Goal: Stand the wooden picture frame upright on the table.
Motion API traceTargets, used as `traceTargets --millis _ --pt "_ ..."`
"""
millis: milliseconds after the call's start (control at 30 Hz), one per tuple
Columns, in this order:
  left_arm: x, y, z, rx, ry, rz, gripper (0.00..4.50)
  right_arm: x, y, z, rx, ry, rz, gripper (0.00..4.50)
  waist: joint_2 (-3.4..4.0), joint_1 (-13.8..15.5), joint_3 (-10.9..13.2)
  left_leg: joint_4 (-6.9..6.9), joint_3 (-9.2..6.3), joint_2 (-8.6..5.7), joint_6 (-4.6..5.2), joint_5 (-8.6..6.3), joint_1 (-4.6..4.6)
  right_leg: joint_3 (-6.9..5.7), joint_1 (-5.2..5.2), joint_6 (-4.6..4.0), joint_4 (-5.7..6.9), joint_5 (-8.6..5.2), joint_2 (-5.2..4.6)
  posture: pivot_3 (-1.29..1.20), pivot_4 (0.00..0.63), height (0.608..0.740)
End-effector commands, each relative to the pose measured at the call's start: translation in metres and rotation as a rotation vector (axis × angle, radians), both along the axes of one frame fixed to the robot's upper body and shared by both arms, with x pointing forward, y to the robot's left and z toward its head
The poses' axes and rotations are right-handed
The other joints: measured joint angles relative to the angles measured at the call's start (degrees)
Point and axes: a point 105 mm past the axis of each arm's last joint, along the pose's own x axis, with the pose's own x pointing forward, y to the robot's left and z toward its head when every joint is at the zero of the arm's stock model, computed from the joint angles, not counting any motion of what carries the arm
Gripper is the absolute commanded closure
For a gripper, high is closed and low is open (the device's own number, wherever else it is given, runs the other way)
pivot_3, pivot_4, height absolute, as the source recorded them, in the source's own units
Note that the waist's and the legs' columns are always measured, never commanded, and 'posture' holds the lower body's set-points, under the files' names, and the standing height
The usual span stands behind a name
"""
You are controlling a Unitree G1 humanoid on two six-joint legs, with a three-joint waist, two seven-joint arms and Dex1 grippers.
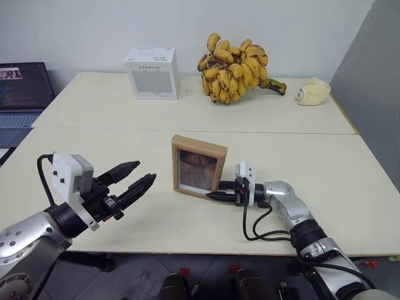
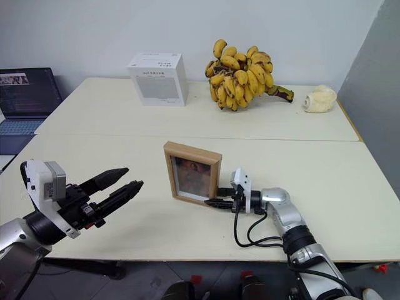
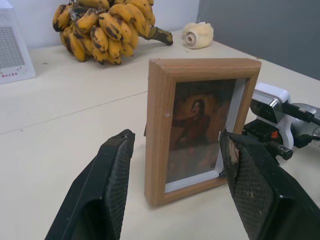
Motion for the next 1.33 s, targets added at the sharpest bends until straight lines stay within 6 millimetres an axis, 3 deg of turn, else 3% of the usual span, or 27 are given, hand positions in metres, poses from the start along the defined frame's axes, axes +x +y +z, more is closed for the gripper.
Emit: traceTargets --millis 33,367,500,600,800,900,933,1133,1200,1333 --pt "-0.003 -0.003 0.010 0.012 -0.039 -0.011 1.59 0.002 0.006 0.008 0.014 0.002 0.014 2.19 0.00 -0.02 0.00 -0.01 0.01 0.00 0.00 0.00 0.00 0.00 -0.01 0.00 -0.01 0.00 0.00 0.00 0.150 0.740" --pt "-0.002 -0.006 0.013 -0.008 -0.040 -0.021 1.59 0.009 0.008 0.006 0.015 0.059 -0.012 0.04 0.00 -0.02 0.00 -0.04 0.07 0.02 0.00 0.00 0.00 0.06 -0.03 0.20 -0.08 -0.12 0.00 0.00 0.150 0.740" --pt "-0.001 -0.007 0.012 -0.004 -0.041 -0.018 1.59 0.008 0.004 0.007 -0.001 0.037 -0.020 0.04 0.00 -0.02 0.00 -0.11 0.09 0.02 0.00 0.00 -0.01 0.07 -0.03 0.21 -0.21 -0.12 0.00 0.00 0.150 0.740" --pt "0.000 -0.011 0.010 -0.005 -0.042 -0.035 1.59 0.006 -0.011 0.002 -0.087 -0.035 -0.031 0.04 0.00 0.10 0.00 -0.17 0.10 0.02 0.00 0.00 -0.03 0.07 -0.02 0.21 -0.32 -0.12 0.00 0.00 0.150 0.740" --pt "0.001 -0.021 0.001 0.024 -0.036 -0.111 1.59 -0.004 -0.070 0.003 -0.327 -0.238 -0.082 0.04 -0.01 0.62 0.00 -0.30 0.18 0.00 -0.01 -0.01 -0.09 0.12 0.07 0.34 -0.80 -0.04 -0.05 0.00 0.150 0.740" --pt "0.007 -0.022 -0.002 0.030 -0.033 -0.122 1.59 -0.016 -0.088 0.023 -0.325 -0.269 -0.108 0.04 0.06 1.17 0.04 -0.35 0.19 0.02 -0.01 -0.01 -0.09 0.12 0.05 0.33 -0.80 -0.05 -0.04 0.00 0.150 0.740" --pt "0.010 -0.023 -0.003 0.033 -0.036 -0.121 1.59 -0.020 -0.091 0.042 -0.285 -0.287 -0.144 0.04 0.06 1.33 0.04 -0.37 0.19 0.00 -0.01 -0.01 -0.10 0.13 0.04 0.32 -0.80 -0.06 -0.04 0.00 0.150 0.740" --pt "0.020 -0.024 -0.003 0.027 -0.035 -0.129 1.59 -0.044 -0.084 0.114 -0.093 -0.306 -0.255 0.04 0.08 0.96 0.06 -0.35 0.25 0.06 -0.01 -0.01 -0.06 0.21 0.01 0.37 -0.75 -0.04 -0.01 0.00 0.150 0.740" --pt "0.022 -0.025 -0.001 0.024 -0.036 -0.134 1.59 -0.048 -0.082 0.123 -0.065 -0.303 -0.300 0.04 0.04 1.15 0.04 -0.35 0.20 0.06 -0.01 -0.01 -0.08 0.17 0.04 0.38 -0.77 -0.04 -0.01 0.00 0.150 0.740" --pt "0.025 -0.026 0.003 0.019 -0.039 -0.145 1.59 -0.052 -0.082 0.116 -0.065 -0.259 -0.355 0.04 -0.01 1.44 0.05 -0.35 0.23 0.02 -0.01 -0.01 -0.14 0.19 0.02 0.40 -0.87 -0.03 -0.04 0.00 0.150 0.740"
